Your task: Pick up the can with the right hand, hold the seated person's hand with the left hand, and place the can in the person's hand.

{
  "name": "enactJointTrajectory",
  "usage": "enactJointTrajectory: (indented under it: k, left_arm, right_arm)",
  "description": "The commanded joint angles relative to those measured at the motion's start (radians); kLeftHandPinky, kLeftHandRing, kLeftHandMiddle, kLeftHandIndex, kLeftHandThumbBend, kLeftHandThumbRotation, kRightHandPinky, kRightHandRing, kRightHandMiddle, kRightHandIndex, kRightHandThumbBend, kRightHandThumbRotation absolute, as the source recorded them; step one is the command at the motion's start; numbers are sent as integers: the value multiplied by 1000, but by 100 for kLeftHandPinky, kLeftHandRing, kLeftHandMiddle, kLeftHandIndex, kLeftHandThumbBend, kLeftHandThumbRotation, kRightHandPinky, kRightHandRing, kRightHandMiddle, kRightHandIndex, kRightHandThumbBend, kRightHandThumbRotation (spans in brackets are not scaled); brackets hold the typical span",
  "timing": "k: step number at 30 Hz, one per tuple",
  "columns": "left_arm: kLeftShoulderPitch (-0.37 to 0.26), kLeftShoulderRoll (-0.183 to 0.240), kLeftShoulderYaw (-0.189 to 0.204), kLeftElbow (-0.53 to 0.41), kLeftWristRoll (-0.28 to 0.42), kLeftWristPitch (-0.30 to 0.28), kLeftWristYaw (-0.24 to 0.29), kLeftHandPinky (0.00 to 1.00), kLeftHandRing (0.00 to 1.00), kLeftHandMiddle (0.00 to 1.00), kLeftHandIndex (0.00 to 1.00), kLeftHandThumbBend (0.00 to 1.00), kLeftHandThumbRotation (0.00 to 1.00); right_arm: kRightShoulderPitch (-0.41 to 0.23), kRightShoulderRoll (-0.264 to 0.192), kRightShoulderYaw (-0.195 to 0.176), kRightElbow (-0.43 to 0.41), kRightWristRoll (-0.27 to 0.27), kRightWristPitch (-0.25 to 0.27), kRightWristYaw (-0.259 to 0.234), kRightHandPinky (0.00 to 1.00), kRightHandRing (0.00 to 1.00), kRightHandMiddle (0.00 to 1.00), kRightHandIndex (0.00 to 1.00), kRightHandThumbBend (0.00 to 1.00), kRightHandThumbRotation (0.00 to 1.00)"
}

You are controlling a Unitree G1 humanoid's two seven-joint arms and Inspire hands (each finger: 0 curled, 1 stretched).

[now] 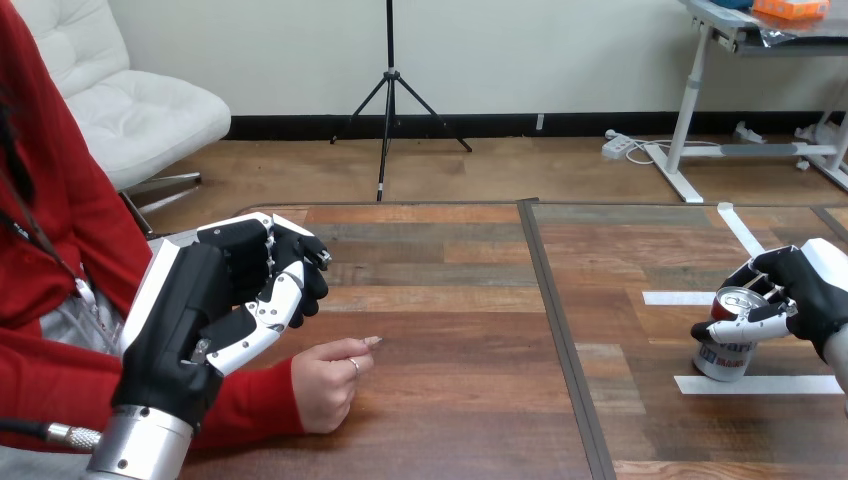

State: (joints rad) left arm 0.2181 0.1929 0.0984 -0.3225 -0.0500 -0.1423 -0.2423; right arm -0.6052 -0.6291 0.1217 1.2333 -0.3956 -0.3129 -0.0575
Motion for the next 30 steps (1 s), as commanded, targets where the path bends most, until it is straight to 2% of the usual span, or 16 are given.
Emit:
enactJointTrajectory:
  k: [1,8,12,14,15,16,17,20,21,24,25,30]
  left_arm:
    - [-62,15,11,-36,-9,-1,7,25,33,37,37,4,0]
    - [-60,17,8,-38,-1,-3,8,25,33,37,37,7,0]
    - [-55,36,5,-41,48,-26,10,25,34,38,38,12,0]
    - [-55,45,3,-41,78,-42,13,26,34,39,38,18,0]
    - [-53,58,3,-41,118,-60,21,26,35,39,39,20,0]
    - [-52,65,3,-41,145,-71,25,27,36,40,40,28,0]
    - [-52,70,3,-42,164,-79,29,28,37,41,40,31,0]
    - [-47,88,5,-47,258,-116,57,30,39,43,42,43,0]
    - [-43,100,7,-56,312,-125,73,31,40,43,43,46,0]
    - [-34,118,10,-75,411,-138,101,33,43,46,45,58,0]
    - [-32,122,11,-81,433,-140,107,35,46,49,47,65,1]
    - [-21,136,9,-106,507,-136,124,39,51,54,52,81,4]
  right_arm:
    - [-101,-30,8,-9,-4,-17,11,44,46,49,49,75,0]
    - [-104,-36,6,-16,-4,-29,29,46,46,49,48,75,0]
    - [-102,-40,5,-26,-3,-51,34,47,46,49,48,76,0]
    - [-102,-42,6,-29,-5,-59,33,47,46,48,48,77,0]
    - [-100,-43,6,-34,-5,-71,31,47,45,48,48,77,0]
    - [-98,-44,5,-37,-5,-80,29,46,45,48,48,78,0]
    - [-97,-44,4,-39,-5,-86,28,46,45,48,48,78,0]
    - [-98,-45,1,-48,-1,-91,38,46,44,48,48,78,0]
    - [-97,-46,-1,-55,1,-92,43,45,44,48,48,79,0]
    - [-94,-48,-2,-68,2,-102,50,44,44,47,48,78,0]
    - [-93,-49,-2,-72,2,-107,50,43,43,47,48,78,0]
    - [-86,-54,-6,-91,7,-143,63,41,41,46,48,78,0]
